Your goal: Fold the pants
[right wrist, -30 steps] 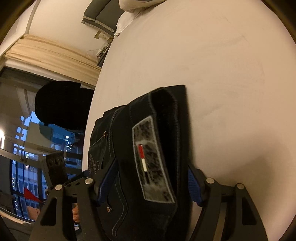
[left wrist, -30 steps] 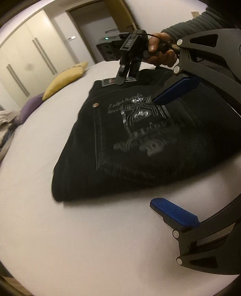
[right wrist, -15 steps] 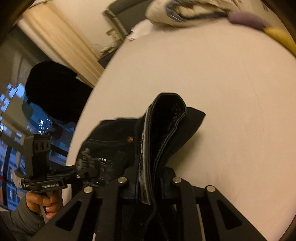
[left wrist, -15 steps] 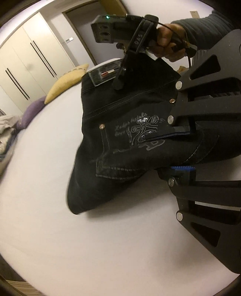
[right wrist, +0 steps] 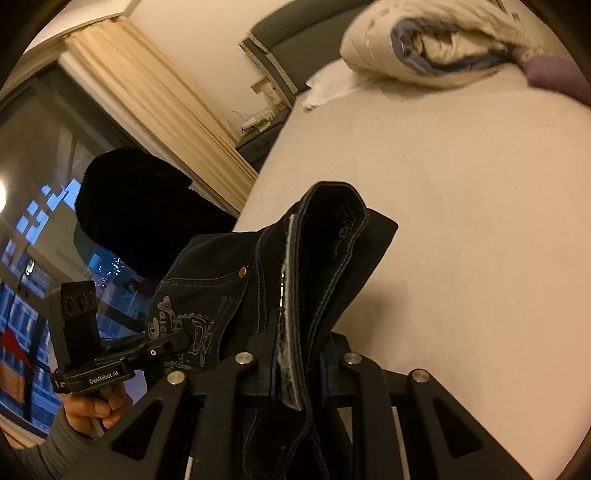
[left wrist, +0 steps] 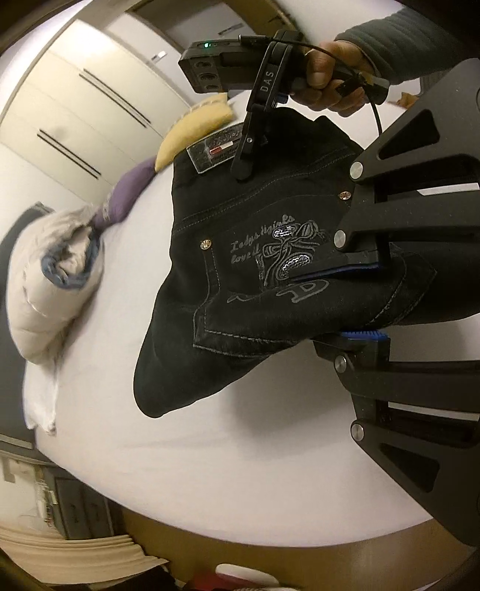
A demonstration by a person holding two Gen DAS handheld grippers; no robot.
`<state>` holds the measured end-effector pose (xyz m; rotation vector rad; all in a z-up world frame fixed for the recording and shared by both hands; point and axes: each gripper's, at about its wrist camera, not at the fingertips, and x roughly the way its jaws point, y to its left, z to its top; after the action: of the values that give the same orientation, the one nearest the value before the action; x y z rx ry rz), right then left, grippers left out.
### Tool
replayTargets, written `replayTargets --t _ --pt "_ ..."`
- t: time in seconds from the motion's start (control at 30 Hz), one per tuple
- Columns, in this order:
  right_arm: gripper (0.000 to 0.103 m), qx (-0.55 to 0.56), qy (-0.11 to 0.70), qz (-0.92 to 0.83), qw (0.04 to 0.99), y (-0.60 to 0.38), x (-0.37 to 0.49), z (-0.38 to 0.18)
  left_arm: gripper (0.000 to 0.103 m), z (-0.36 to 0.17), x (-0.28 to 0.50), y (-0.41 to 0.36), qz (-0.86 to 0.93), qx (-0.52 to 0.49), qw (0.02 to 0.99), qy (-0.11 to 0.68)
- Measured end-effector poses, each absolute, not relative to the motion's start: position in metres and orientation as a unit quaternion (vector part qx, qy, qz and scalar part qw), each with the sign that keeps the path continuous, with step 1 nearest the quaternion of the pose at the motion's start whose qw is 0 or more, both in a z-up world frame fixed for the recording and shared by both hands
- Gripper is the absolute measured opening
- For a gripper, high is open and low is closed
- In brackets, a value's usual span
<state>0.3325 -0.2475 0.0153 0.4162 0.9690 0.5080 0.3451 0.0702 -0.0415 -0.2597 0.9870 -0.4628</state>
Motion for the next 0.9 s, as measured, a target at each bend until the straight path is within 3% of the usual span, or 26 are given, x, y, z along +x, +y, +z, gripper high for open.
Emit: replayTargets --t 0.1,0.2,0.23,0.37,0.43,0.5,0.53,0.6,0.67,0.73,0.8,0.9 --pt "0.019 0.223 0.493 0.229 0.809 -0.248 0.354 -0.030 0.020 -0.076 0.365 0.091 -0.212 -0.115 0.837 0.491" --pt "0.036 0.284 0.516 0.205 0.782 -0.266 0.355 -0.090 0.031 -0.129 0.376 0.099 -0.193 -0.124 0.821 0.523" --pt "0.036 0.314 0.497 0.215 0.780 -0.274 0.350 -0.096 0.046 -0.141 0.377 0.106 -0.185 -0.138 0.820 0.523" --pt "0.039 0.334 0.462 0.229 0.789 -0.285 0.336 -0.094 0.048 -0.154 0.367 0.132 -0.198 -0.205 0.822 0.492" --pt "0.055 0.323 0.457 0.211 0.801 -0.289 0.330 -0.081 0.048 -0.149 0.360 0.137 -0.189 -0.198 0.825 0.494" --pt "0.068 0.313 0.439 0.171 0.824 -0.300 0.311 -0.064 0.048 -0.134 0.353 0.142 -0.168 -0.186 0.840 0.482" --pt "0.068 0.307 0.431 0.160 0.833 -0.303 0.305 -0.055 0.050 -0.122 0.338 0.144 -0.154 -0.177 0.856 0.461" --pt "0.068 0.280 0.401 0.135 0.861 -0.306 0.279 -0.026 0.063 -0.090 0.313 0.148 -0.136 -0.153 0.886 0.415" --pt "0.072 0.242 0.368 0.111 0.891 -0.306 0.255 0.005 0.086 -0.045 0.280 0.143 -0.103 -0.117 0.928 0.339" --pt "0.088 0.191 0.313 0.088 0.926 -0.294 0.223 0.050 0.103 -0.002 0.240 0.131 -0.055 -0.074 0.964 0.250" --pt "0.103 0.146 0.259 0.063 0.953 -0.285 0.194 0.088 0.103 0.038 0.199 0.120 0.000 -0.037 0.984 0.173" --pt "0.103 0.073 0.161 0.035 0.984 -0.261 0.153 0.152 0.103 0.088 0.148 0.100 0.066 0.017 0.993 0.095"
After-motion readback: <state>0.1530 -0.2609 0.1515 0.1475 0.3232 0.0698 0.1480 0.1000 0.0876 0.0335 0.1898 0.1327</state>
